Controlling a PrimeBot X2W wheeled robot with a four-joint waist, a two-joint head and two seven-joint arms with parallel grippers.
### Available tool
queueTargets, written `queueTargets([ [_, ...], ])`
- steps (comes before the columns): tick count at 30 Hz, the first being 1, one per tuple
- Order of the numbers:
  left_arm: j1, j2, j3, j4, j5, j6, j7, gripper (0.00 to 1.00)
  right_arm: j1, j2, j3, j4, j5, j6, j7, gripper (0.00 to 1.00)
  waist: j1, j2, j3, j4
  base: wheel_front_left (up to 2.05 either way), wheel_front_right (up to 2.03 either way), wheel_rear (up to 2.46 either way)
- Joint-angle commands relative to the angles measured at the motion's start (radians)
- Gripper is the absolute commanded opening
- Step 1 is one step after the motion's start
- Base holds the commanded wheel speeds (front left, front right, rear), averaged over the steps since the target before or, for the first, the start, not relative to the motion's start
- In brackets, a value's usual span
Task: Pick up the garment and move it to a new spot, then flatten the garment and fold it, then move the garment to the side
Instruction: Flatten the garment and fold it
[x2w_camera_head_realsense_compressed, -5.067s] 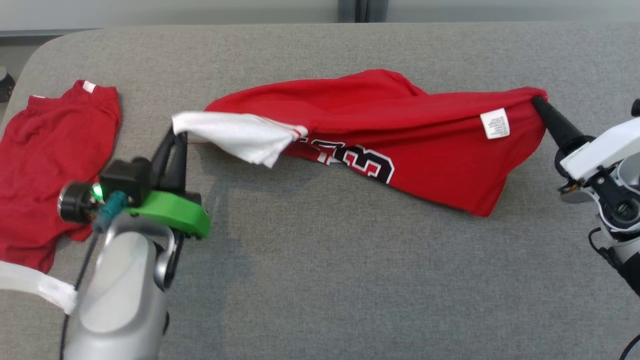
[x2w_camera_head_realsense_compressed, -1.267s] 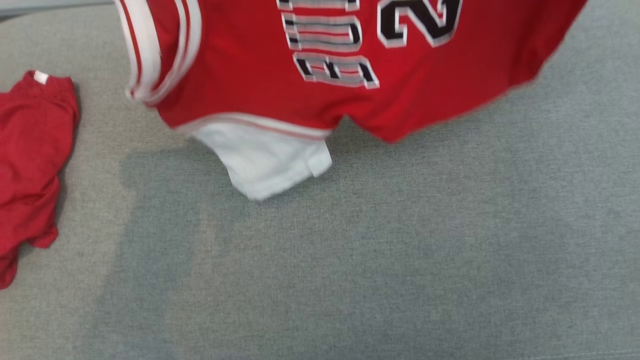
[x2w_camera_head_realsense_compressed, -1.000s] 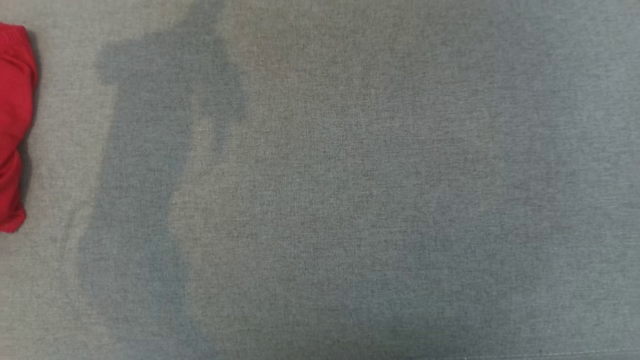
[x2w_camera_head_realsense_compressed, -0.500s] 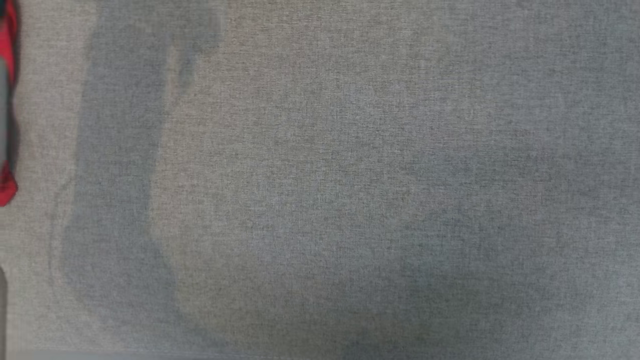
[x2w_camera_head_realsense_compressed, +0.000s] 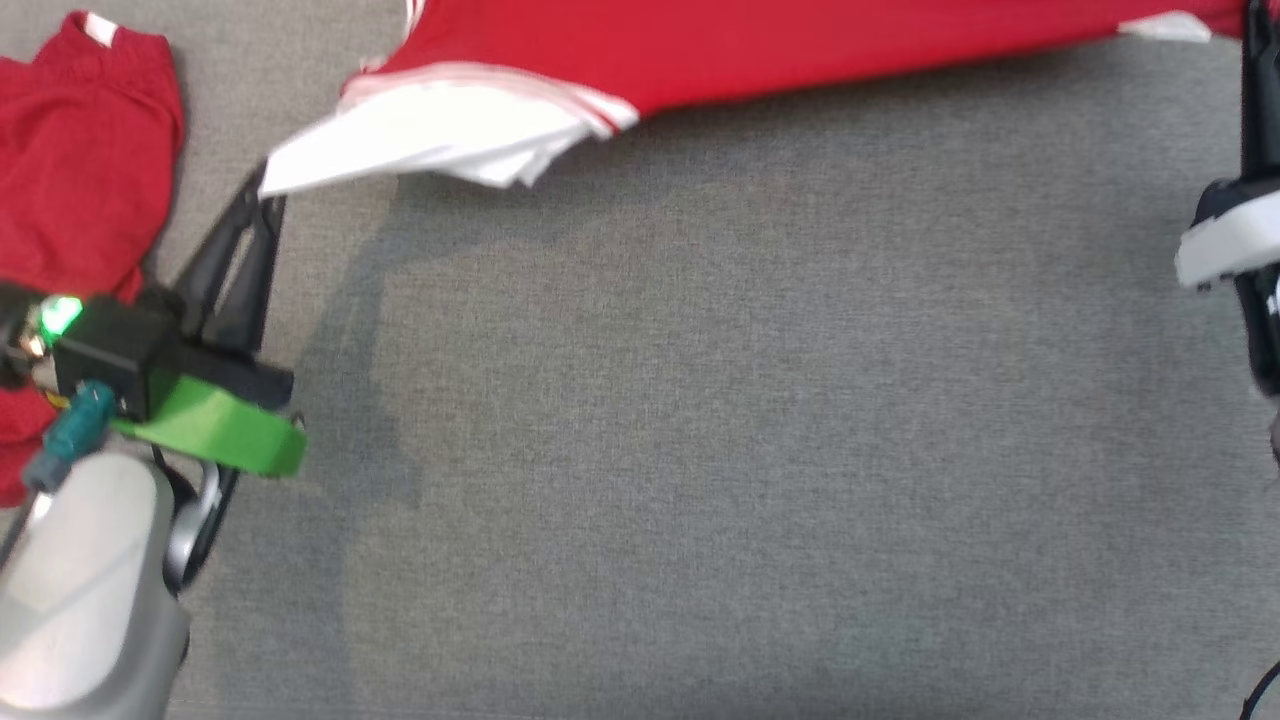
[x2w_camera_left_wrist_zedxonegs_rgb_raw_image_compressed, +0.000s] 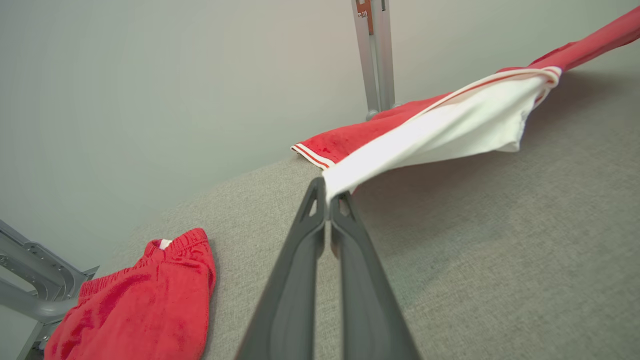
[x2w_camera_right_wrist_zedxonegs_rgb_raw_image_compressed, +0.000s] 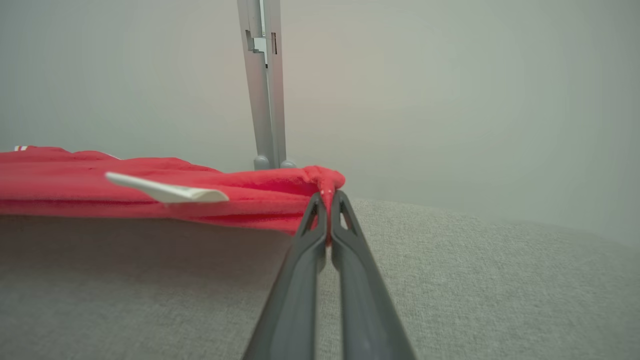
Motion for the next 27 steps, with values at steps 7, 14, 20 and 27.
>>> queueTargets([
  [7,0.313,-0.041,0.046,-0.07,-0.028,0.06,-0.001,0.0,0.25,0.049,-0.05,-0.06,0.024,-0.004,-0.003,0.0,0.0,0.0,-0.252,-0.081,0.0,0.0,0.0],
  [14,0.487,-0.097,0.092,-0.107,-0.02,0.087,0.0,0.0,0.457,0.072,-0.106,-0.149,-0.003,-0.004,-0.003,0.0,0.0,0.0,-0.312,-0.075,0.0,0.0,0.0],
  [20,0.611,-0.132,0.131,-0.133,0.007,0.091,0.0,0.0,0.645,0.106,-0.146,-0.26,-0.037,-0.004,-0.003,0.0,0.0,0.0,-0.348,-0.075,0.0,0.0,0.0],
  [27,0.639,-0.142,0.134,-0.133,0.03,0.075,0.0,0.0,0.703,0.141,-0.152,-0.295,-0.025,-0.004,-0.003,0.0,0.0,0.0,-0.352,-0.078,0.0,0.0,0.0],
])
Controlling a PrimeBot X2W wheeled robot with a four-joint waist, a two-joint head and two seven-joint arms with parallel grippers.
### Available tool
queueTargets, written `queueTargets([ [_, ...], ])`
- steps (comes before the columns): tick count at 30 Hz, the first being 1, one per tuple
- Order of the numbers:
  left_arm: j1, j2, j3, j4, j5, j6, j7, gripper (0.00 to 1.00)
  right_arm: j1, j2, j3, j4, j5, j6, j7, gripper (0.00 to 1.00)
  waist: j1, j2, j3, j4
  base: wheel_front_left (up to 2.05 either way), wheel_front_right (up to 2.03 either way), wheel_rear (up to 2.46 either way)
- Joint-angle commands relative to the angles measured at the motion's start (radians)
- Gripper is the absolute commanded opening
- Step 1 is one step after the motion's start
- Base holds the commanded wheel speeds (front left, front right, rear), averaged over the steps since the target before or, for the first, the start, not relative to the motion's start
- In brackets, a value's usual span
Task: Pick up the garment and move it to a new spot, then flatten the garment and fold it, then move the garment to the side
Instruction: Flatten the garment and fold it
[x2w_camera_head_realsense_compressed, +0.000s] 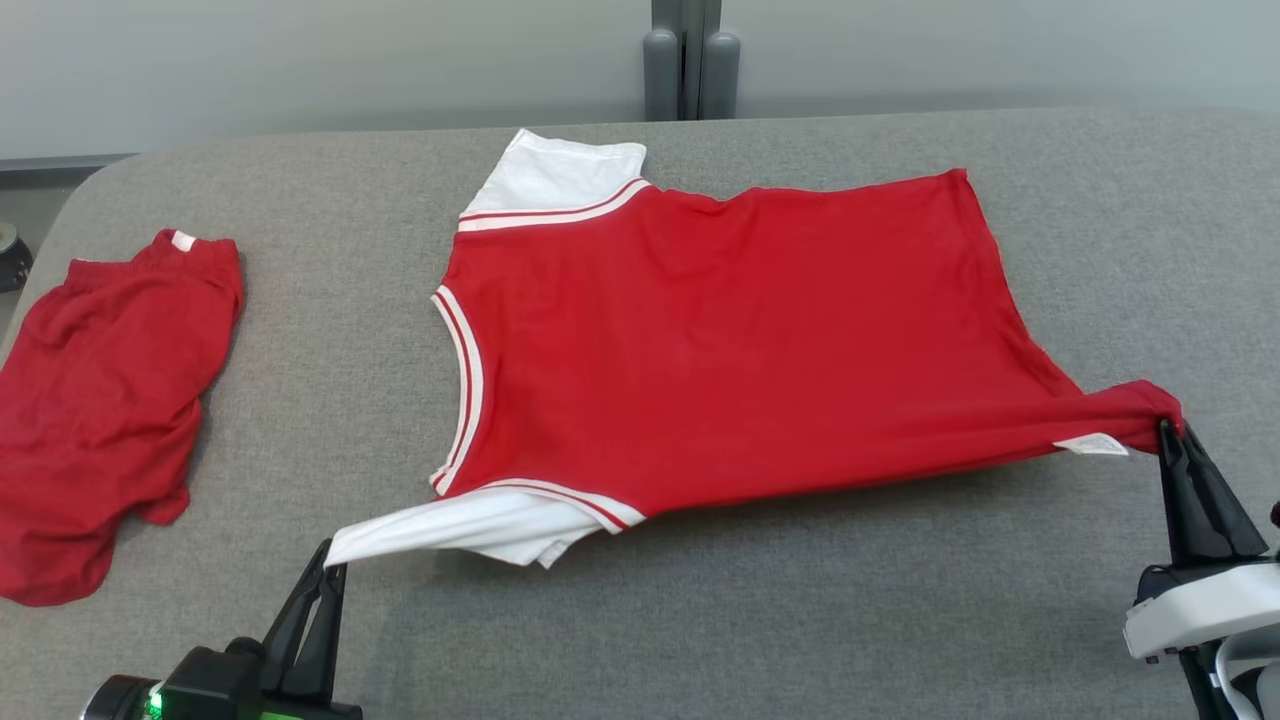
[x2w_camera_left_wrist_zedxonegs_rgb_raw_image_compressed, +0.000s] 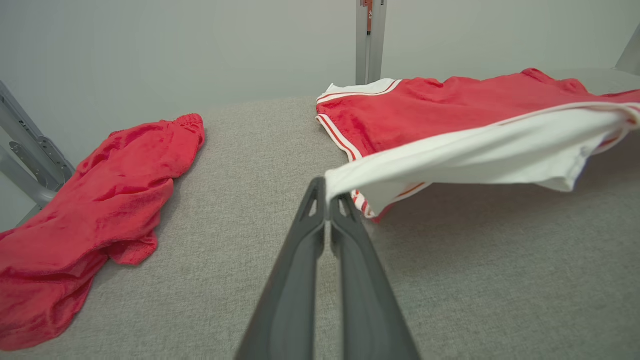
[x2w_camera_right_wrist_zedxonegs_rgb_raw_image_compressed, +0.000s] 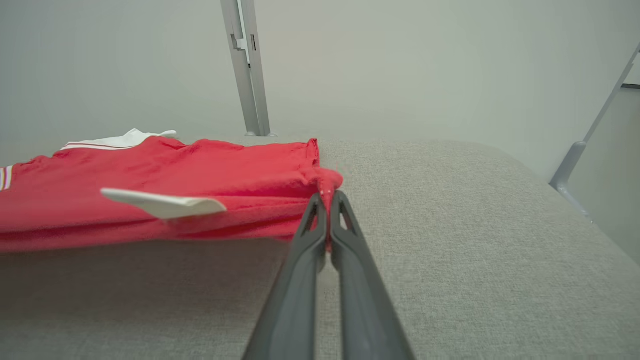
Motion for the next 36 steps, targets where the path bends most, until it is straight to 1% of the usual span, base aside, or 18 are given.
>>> queueTargets([
  [1,-0.013,0.002,0.008,0.013,0.008,-0.001,0.0,0.0,0.006,-0.006,0.002,0.004,0.005,-0.004,-0.003,0.0,0.0001,0.0,0.005,0.001,0.0,0.0,0.0],
  [3,-0.043,-0.008,0.006,0.021,0.007,-0.005,0.0,0.0,-0.01,0.001,0.01,0.016,0.017,-0.004,-0.003,0.0,0.0001,0.0,0.016,0.002,0.0,0.0,0.0],
  [9,-0.144,-0.037,-0.014,0.085,0.009,-0.026,0.0,0.0,-0.076,-0.005,0.037,0.08,0.028,-0.003,-0.003,0.0,0.0001,0.0,0.075,0.025,0.0,0.0,0.0],
  [16,-0.318,-0.066,-0.05,0.224,0.009,-0.053,0.0,0.0,-0.193,-0.014,0.059,0.178,0.018,-0.003,-0.003,0.0,0.0001,0.0,0.155,0.055,0.0,0.0,0.0],
  [23,-0.481,-0.066,-0.08,0.324,0.034,-0.069,0.0,0.0,-0.307,-0.025,0.094,0.255,-0.003,-0.003,-0.003,0.0,0.0001,0.0,0.208,0.06,0.0,0.0,0.0],
  [27,-0.564,-0.064,-0.107,0.37,0.049,-0.074,0.0,0.0,-0.356,-0.042,0.118,0.289,-0.015,-0.003,-0.003,0.0,0.0001,0.0,0.227,0.062,0.0,0.0,0.0],
  [33,-0.635,-0.06,-0.135,0.407,0.064,-0.08,0.0,0.0,-0.401,-0.057,0.121,0.318,-0.022,-0.003,-0.003,0.0,0.0001,0.0,0.238,0.062,0.0,0.0,0.0],
  [34,-0.639,-0.061,-0.138,0.411,0.065,-0.08,0.0,0.08,-0.406,-0.056,0.12,0.321,-0.022,-0.003,-0.003,0.0,0.0001,0.0,0.238,0.062,0.0,0.0,0.0],
  [35,-0.643,-0.062,-0.143,0.416,0.064,-0.079,0.0,0.23,-0.411,-0.054,0.117,0.323,-0.02,-0.003,-0.003,0.13,0.0001,0.0,0.237,0.061,0.0,0.0,0.0],
  [36,-0.645,-0.064,-0.146,0.42,0.06,-0.08,0.0,0.51,-0.415,-0.052,0.113,0.323,-0.019,-0.003,-0.003,0.38,0.0001,0.0,0.235,0.061,0.0,0.0,0.0],
])
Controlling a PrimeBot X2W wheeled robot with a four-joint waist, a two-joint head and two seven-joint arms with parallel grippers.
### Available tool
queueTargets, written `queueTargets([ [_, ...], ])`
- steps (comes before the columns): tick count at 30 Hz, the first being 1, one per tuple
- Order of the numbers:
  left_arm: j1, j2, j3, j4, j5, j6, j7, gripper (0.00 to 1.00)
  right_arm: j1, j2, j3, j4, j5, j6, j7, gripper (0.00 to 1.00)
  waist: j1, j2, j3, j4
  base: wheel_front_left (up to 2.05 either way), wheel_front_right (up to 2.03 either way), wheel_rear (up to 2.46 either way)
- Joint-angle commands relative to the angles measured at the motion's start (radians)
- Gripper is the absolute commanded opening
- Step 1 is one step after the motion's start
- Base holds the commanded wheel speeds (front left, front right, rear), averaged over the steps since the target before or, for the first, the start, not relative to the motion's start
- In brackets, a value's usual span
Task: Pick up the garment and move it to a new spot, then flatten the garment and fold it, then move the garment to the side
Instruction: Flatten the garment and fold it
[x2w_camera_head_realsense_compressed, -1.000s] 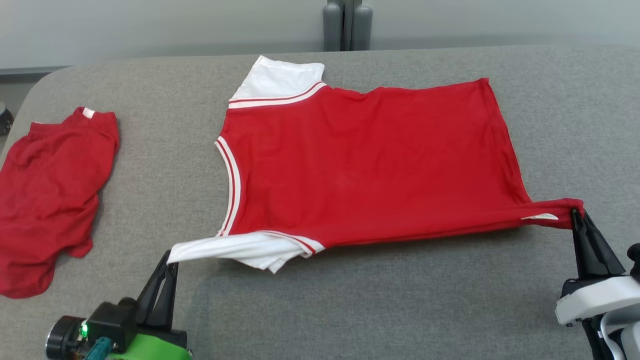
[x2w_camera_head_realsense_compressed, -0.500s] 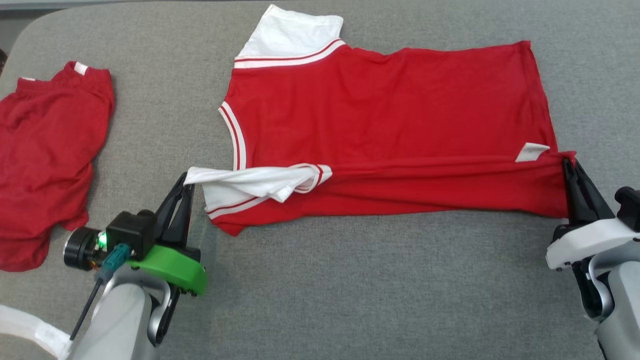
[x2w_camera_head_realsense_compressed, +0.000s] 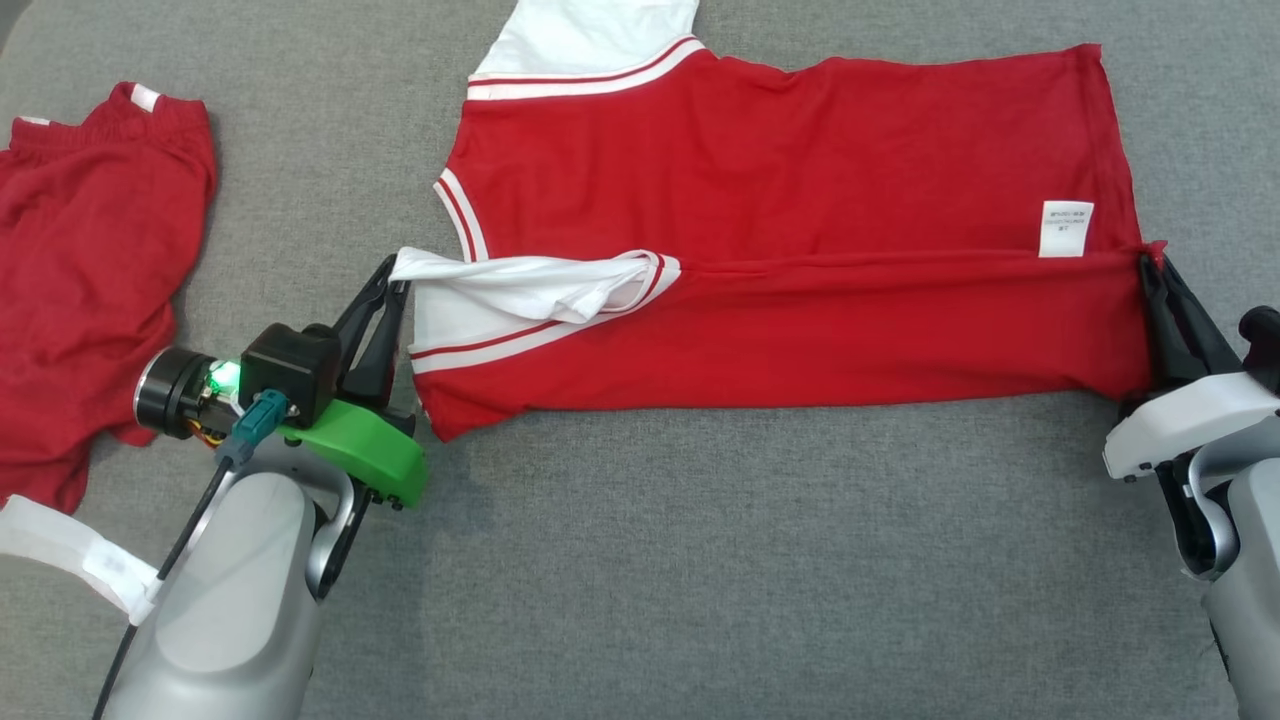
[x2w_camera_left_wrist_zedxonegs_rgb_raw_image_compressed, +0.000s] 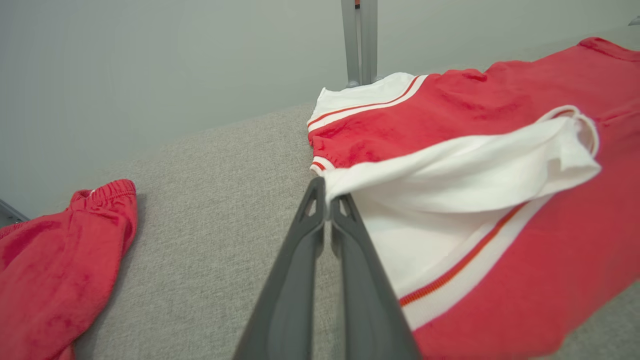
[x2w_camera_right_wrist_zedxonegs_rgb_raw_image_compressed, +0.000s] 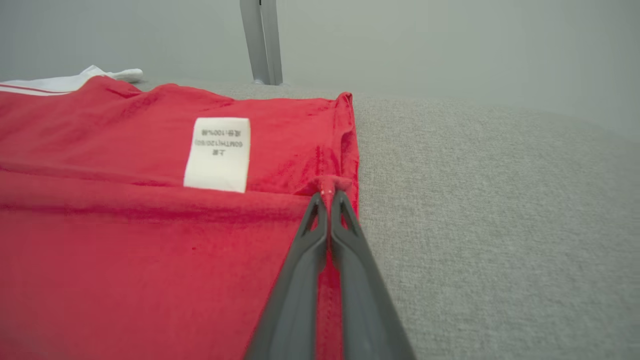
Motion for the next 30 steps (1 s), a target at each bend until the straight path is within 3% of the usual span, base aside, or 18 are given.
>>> queueTargets([
  [1,-0.013,0.003,-0.002,0.008,-0.003,-0.003,0.0,1.0,-0.014,0.003,-0.013,0.001,-0.005,-0.002,-0.003,1.0,0.0001,0.0,-0.005,-0.002,0.0,0.0,0.0],
  [6,0.052,-0.014,0.019,-0.014,-0.045,-0.004,0.0,1.0,0.014,0.026,-0.048,-0.026,-0.018,-0.002,-0.003,1.0,0.0001,0.0,-0.033,-0.01,0.0,0.0,0.0],
  [14,0.285,-0.065,0.058,-0.073,-0.149,-0.004,0.01,1.0,0.145,0.069,-0.126,-0.108,-0.02,-0.002,-0.003,1.0,0.0001,0.0,-0.09,-0.015,0.0,0.0,0.0],
  [24,0.29,-0.102,0.062,-0.044,-0.2,0.026,0.071,1.0,0.18,0.085,-0.118,-0.124,-0.013,-0.002,-0.003,1.0,0.0001,0.0,-0.095,-0.034,0.0,0.0,0.0],
  [27,0.277,-0.104,0.067,-0.019,-0.219,0.022,0.09,0.9,0.168,0.084,-0.111,-0.128,-0.014,-0.002,-0.003,1.0,0.0001,0.0,-0.089,-0.041,0.0,0.0,0.0],
  [28,0.271,-0.104,0.068,-0.013,-0.226,0.02,0.09,0.82,0.167,0.084,-0.11,-0.129,-0.014,-0.002,-0.003,1.0,0.0001,0.0,-0.088,-0.042,0.0,0.0,0.0],
  [29,0.265,-0.106,0.07,-0.005,-0.239,0.016,0.093,0.58,0.167,0.083,-0.109,-0.129,-0.012,-0.002,-0.003,1.0,0.0001,0.0,-0.086,-0.043,0.0,0.0,0.0],
  [30,0.261,-0.108,0.067,0.003,-0.247,0.014,0.098,0.48,0.168,0.082,-0.108,-0.128,-0.01,-0.002,-0.003,1.0,0.0001,0.0,-0.086,-0.043,0.0,0.0,0.0],
])
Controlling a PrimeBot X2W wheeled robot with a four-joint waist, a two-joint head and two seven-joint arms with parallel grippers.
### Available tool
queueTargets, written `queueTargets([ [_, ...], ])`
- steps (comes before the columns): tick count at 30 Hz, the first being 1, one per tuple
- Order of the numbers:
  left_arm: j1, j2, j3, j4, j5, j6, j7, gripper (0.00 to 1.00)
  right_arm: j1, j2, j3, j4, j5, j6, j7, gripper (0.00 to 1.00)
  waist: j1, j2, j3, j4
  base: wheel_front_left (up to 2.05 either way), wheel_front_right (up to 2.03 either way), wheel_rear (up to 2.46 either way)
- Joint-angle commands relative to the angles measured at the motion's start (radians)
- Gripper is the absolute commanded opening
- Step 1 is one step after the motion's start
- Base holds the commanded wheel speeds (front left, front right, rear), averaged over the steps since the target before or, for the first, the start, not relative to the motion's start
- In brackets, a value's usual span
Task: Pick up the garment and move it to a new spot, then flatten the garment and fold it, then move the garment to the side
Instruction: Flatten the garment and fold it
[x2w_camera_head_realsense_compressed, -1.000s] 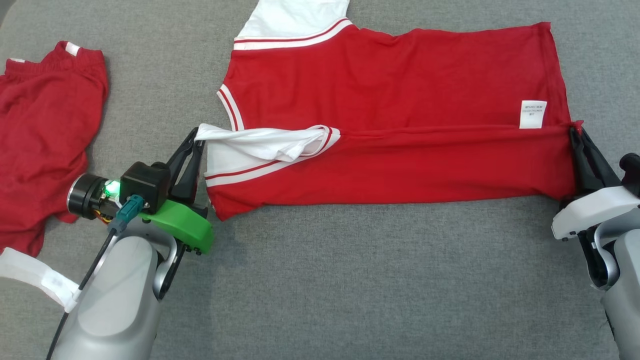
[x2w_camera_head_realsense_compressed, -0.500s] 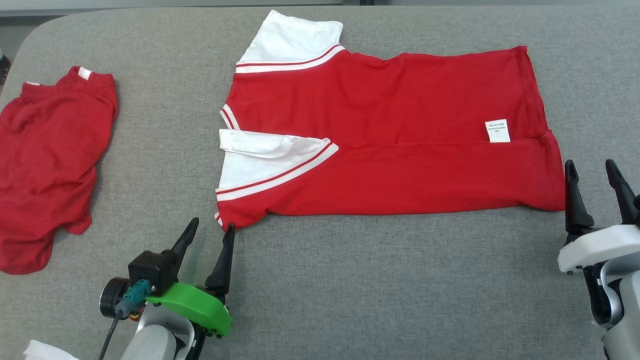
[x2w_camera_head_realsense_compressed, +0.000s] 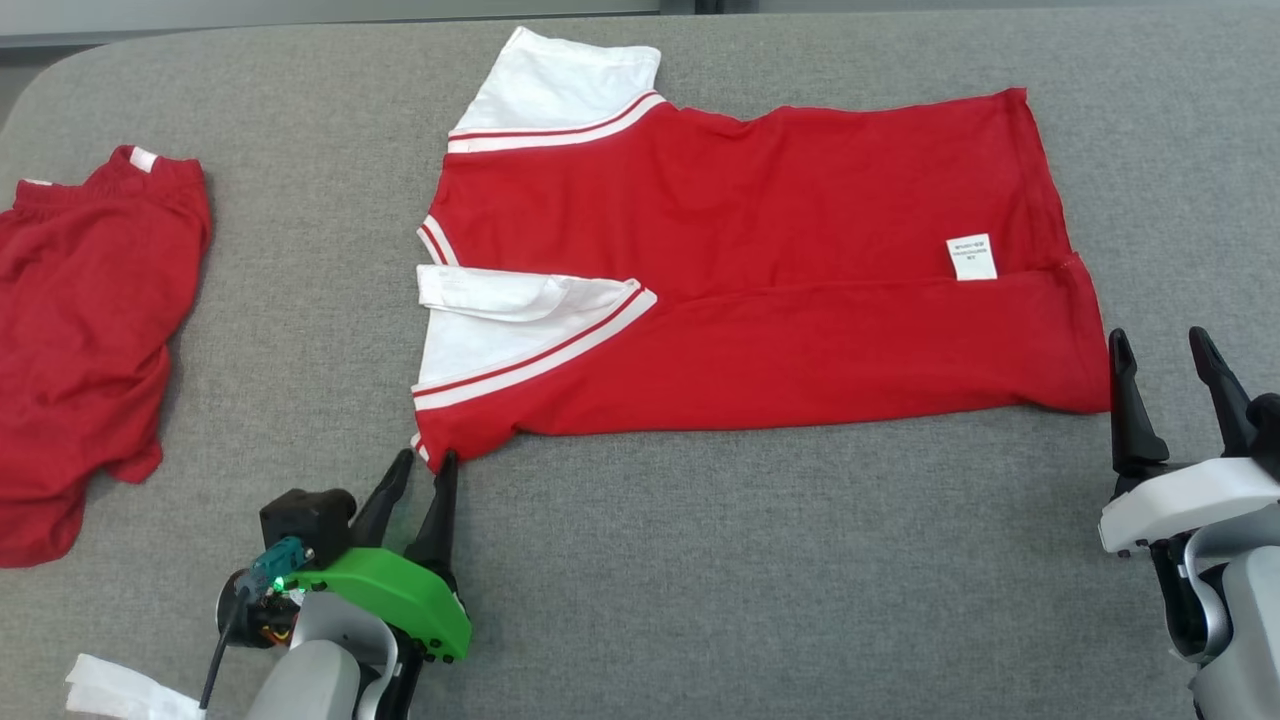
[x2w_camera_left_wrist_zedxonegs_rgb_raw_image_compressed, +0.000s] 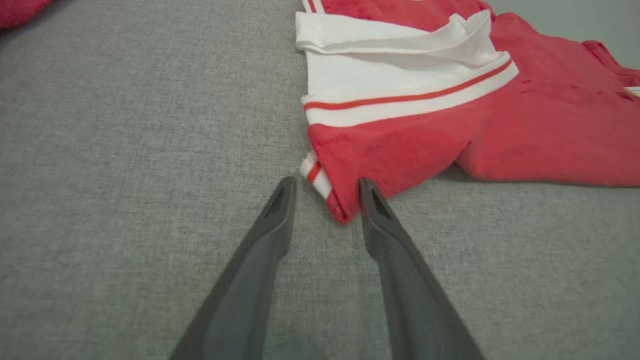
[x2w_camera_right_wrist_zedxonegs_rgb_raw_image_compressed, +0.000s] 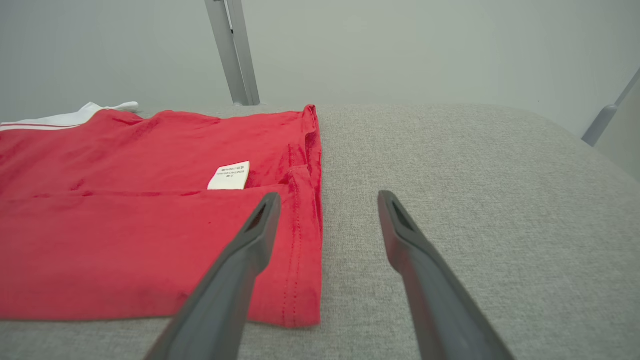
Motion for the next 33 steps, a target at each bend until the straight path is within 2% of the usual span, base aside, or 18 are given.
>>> queueTargets([
  [1,-0.019,-0.004,-0.003,0.01,-0.014,-0.005,0.005,0.43,-0.002,-0.004,0.001,0.0,0.007,-0.001,-0.003,1.0,0.0,0.0,0.002,0.0,0.0,0.0,0.0],
  [2,-0.023,-0.005,-0.005,0.015,-0.02,-0.008,0.005,0.35,0.0,-0.004,0.002,0.003,0.009,-0.001,-0.003,1.0,0.0,0.0,0.002,0.001,0.0,0.0,0.0],
  [3,-0.028,-0.003,-0.011,0.025,-0.023,-0.011,0.007,0.0,0.002,-0.004,0.005,0.007,0.01,-0.001,-0.003,1.0,0.0,0.0,0.002,0.003,0.0,0.0,0.0],
  [9,-0.031,0.01,-0.037,0.046,-0.057,-0.018,0.005,0.0,-0.014,0.0,0.04,0.065,0.054,-0.001,-0.003,1.0,0.0,0.0,-0.004,0.007,0.0,0.0,0.0],
  [17,-0.051,0.053,-0.069,0.048,-0.048,-0.02,-0.006,0.0,-0.087,-0.035,0.144,0.236,0.138,-0.001,-0.003,1.0,0.0,0.0,0.005,0.022,0.0,0.0,0.0],
  [18,-0.056,0.059,-0.077,0.049,-0.043,-0.02,-0.008,0.0,-0.096,-0.037,0.153,0.256,0.159,-0.001,-0.003,0.83,0.0,0.0,0.006,0.024,0.0,0.0,0.0],
  [20,-0.065,0.068,-0.094,0.051,-0.023,-0.02,-0.015,0.0,-0.109,-0.041,0.174,0.281,0.197,-0.001,-0.003,0.09,0.0,0.0,0.007,0.029,0.0,0.0,0.0],
  [21,-0.068,0.073,-0.1,0.052,-0.013,-0.02,-0.02,0.0,-0.114,-0.047,0.18,0.286,0.212,-0.001,-0.002,0.0,0.0,0.0,0.008,0.03,0.0,0.0,0.0],
  [33,-0.025,0.117,-0.144,0.02,0.023,-0.018,-0.02,0.0,-0.051,-0.116,0.219,0.239,0.324,-0.002,-0.003,0.0,0.0,0.0,-0.03,0.02,0.0,0.0,0.0],
])
